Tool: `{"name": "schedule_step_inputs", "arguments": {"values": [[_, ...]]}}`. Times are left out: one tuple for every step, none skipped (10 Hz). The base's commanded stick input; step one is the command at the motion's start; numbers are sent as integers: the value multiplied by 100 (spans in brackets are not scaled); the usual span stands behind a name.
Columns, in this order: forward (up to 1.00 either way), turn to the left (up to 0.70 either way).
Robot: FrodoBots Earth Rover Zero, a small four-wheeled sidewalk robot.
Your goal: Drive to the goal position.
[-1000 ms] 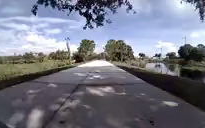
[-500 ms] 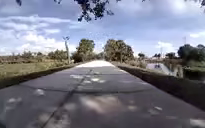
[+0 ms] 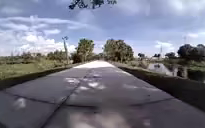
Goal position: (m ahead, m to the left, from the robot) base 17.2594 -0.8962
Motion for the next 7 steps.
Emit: {"name": "schedule_step_inputs", "arguments": {"values": [[85,0],[85,0],[85,0],[85,0],[85,0],[85,0],[85,0]]}}
